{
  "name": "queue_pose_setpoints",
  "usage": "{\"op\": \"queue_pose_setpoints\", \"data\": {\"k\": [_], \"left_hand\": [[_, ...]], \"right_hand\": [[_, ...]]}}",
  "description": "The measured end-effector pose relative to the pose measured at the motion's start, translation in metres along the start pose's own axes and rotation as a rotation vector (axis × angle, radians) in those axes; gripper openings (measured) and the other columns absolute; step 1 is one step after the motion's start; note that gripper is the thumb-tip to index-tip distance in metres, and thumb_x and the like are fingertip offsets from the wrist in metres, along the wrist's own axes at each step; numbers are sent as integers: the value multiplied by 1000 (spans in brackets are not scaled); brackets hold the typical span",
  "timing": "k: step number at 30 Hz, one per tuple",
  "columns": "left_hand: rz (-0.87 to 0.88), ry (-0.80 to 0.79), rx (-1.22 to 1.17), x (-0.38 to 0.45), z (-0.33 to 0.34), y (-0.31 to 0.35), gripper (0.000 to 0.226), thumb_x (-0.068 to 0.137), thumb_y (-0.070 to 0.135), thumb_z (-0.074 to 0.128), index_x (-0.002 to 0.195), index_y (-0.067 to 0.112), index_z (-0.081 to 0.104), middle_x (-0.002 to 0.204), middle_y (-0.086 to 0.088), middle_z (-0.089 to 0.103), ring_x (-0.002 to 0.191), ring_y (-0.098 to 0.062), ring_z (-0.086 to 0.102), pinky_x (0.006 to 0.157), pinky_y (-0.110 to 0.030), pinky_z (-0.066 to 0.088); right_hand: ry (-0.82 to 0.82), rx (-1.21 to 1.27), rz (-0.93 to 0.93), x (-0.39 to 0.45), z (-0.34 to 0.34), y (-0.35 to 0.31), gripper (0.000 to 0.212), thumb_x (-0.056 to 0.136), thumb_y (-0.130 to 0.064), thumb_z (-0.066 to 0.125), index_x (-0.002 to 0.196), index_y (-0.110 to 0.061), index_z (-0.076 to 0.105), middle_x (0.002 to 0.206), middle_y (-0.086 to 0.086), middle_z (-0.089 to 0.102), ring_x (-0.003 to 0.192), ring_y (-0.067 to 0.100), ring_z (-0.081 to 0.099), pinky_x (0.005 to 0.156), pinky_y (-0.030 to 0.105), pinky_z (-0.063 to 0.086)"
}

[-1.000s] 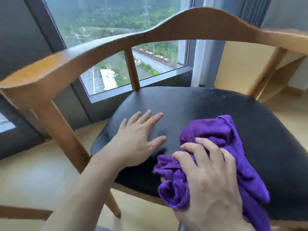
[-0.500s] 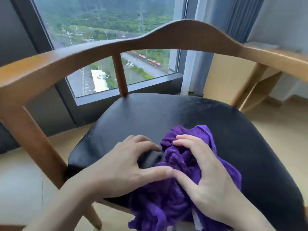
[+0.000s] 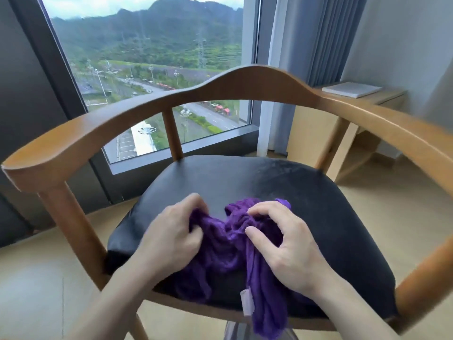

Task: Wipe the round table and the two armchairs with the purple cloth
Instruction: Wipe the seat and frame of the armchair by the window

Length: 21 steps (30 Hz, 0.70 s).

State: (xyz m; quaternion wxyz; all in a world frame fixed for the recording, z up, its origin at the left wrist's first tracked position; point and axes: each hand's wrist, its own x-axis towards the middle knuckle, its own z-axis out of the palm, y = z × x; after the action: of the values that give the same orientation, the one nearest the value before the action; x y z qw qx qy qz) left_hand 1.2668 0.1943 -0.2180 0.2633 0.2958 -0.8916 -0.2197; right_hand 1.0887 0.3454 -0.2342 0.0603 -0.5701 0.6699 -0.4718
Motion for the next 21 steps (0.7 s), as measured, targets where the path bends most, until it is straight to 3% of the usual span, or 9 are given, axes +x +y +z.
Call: {"op": "queue_pose_setpoints", "data": {"k": [2,4,6,8,10,11,14,18,21], "left_hand": [[-78,215,45,10,-23,-16,35,76,5,53,93,36,54,85,18,63,82,-11,59,73,-35,47],[-164,252,56,17,-40,-32,41,73,11,52,103,39,56,99,18,65,95,-13,60,83,-35,45],[-225,-1,-4,20,-39,-32,52,70,33,50,121,41,54,121,14,62,115,-13,54,99,-36,40],[-166,-231,251,13,-7,-24,63,74,53,46,135,41,47,135,10,54,129,-16,41,110,-38,28],[-57,-186,578,8,22,-16,57,82,59,42,134,36,44,128,8,52,123,-21,42,105,-41,28],[-30,-118,613,10,29,-12,45,86,56,42,125,34,46,119,8,55,115,-21,46,99,-41,33],[-15,-50,454,23,25,-7,18,90,45,48,100,32,40,99,8,61,97,-21,57,82,-38,42],[-13,62,308,52,18,35,17,93,44,50,93,33,38,87,4,65,75,-23,62,65,-37,49],[76,154,122,95,3,103,13,92,40,51,95,29,45,81,3,62,77,-27,61,68,-41,51]], "right_hand": [[7,-39,-22,1,-12,-7,10,93,-35,64,103,-35,65,108,-19,65,109,10,62,86,16,46],[-11,-186,7,2,-13,-9,26,91,-53,56,114,-41,60,124,-26,55,122,3,51,101,20,40],[-168,-378,94,-1,0,-9,62,88,-71,44,143,-43,40,153,-20,33,145,6,24,121,37,19],[-373,-558,162,-9,21,-10,80,89,-74,38,156,-37,18,165,-7,16,153,18,8,125,48,8],[-345,-602,119,-14,26,-8,66,94,-58,43,152,-31,29,154,-2,31,143,23,25,119,44,24],[-317,-572,104,-14,20,-9,55,94,-45,47,146,-29,38,142,-3,40,133,22,36,112,42,34],[-276,-457,87,-11,-18,-20,44,91,-21,51,134,-31,49,123,-9,49,118,18,49,99,36,46],[-67,-423,-34,0,-85,-59,43,93,-25,57,133,-37,51,123,-16,54,114,9,52,99,29,49],[97,-496,-130,14,-138,-94,47,91,-27,63,136,-35,51,129,-15,49,115,8,52,98,21,49]]}}
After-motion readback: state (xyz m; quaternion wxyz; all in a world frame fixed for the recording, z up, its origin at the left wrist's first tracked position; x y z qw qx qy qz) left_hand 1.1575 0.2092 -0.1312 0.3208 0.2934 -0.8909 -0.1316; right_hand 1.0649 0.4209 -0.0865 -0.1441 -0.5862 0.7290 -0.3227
